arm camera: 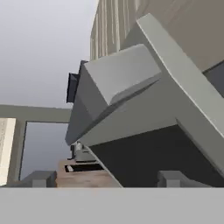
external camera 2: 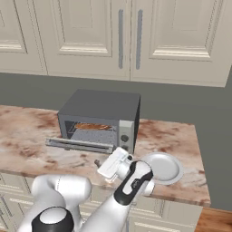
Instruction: Pull the toaster oven rack outwards. Pick up the baguette from the plate and place it on the toaster oven rack. Close the toaster oven door fully and set the temperature to the lowest setting.
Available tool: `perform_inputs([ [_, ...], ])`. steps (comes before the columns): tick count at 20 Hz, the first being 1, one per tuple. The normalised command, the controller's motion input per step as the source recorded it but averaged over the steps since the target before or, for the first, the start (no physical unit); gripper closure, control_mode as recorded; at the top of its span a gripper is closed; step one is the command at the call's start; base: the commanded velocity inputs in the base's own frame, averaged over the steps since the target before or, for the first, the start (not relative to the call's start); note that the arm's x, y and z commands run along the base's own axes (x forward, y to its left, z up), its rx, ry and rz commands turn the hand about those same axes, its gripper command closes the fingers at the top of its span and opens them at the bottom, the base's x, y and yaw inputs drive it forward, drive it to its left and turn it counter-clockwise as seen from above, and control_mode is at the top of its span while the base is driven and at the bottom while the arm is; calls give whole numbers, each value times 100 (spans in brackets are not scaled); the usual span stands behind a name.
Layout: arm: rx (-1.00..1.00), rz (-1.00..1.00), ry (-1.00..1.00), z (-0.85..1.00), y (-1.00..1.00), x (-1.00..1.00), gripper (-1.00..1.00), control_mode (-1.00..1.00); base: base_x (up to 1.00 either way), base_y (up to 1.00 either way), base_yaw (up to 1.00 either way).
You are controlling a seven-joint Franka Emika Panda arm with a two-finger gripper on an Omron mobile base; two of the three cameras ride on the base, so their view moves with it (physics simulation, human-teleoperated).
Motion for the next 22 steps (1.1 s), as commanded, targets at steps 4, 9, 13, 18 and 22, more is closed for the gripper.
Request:
perform_inputs([
  [4,1,0,-18,53,100,96,-100,-100,0,0,0],
  [9,4,-4,-4,65,67,93,-100,-100,0,0,0],
  [13,2,-21,0,43,9,49,-100,-100,0,0,0],
  [18,2,-28,21,72,0,69,-100,-100,0,0,0],
  [22,10,-30,12,70,14,49,-100,-100,0,0,0],
])
